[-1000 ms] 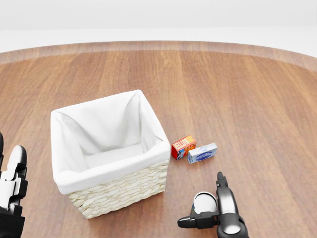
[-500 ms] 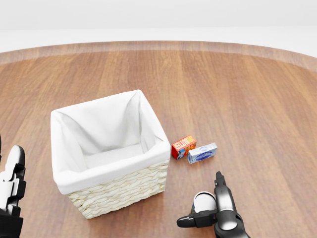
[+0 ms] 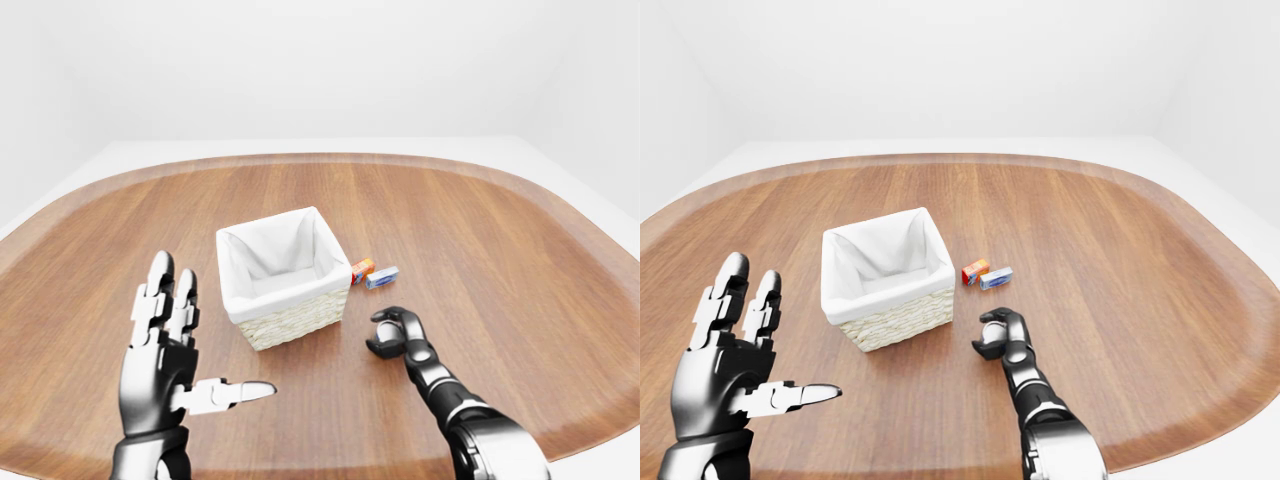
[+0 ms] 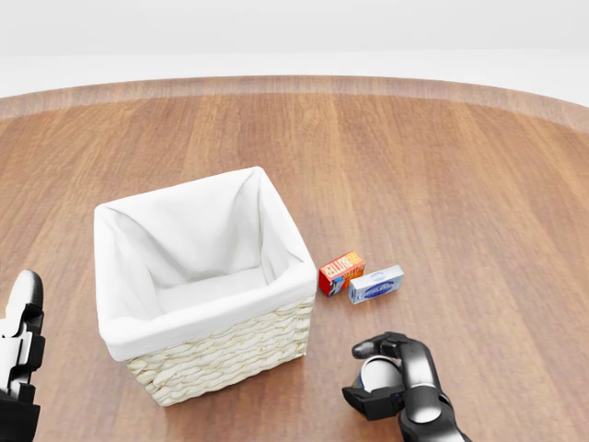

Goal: Pick up the alphabet soup and put it in the basket.

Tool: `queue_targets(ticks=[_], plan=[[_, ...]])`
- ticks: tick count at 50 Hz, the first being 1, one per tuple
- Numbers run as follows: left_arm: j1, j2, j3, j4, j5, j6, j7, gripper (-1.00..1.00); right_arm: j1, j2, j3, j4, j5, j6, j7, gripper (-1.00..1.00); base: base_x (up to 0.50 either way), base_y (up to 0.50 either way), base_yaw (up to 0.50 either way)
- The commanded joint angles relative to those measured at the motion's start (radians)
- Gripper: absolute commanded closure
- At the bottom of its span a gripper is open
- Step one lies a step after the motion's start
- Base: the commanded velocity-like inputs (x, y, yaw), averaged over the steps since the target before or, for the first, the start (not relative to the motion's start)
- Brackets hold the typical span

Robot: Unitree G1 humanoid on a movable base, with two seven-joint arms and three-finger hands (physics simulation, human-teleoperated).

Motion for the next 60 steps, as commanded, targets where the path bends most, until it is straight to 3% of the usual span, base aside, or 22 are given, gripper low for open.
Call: queue_targets(ticks=[1,36,46,57,60], plan=[[0.003,-0.003,0.002,-0.005,-0.002,0.003,-0.005,-1.0,0.012,0.007,-0.017,0.035,0.041,0.0,0.024,1.0,0.0,0.0,0.0],[0.0,-0.006,0.009,-0.004,-0.006,0.005,-0.008,-1.0,0.01,0.005,-0.015,0.03,0.056,0.0,0.029,1.0,0.0,0.0,0.0],[-0.007,0.006,-0.032,0.029,0.025,-0.016,0.016,-1.0,0.019,-0.013,-0.019,-0.117,0.139,0.0,0.082,1.0,0.0,0.0,0.0],[-0.007,0.018,-0.036,0.032,0.02,-0.016,0.026,-1.0,0.047,-0.013,-0.006,-0.216,0.155,0.0,0.088,1.0,0.0,0.0,0.0],[-0.006,0.02,-0.038,0.032,0.021,-0.017,0.028,-1.0,0.082,-0.009,0.0,-0.342,0.16,0.0,0.093,1.0,0.0,0.0,0.0]])
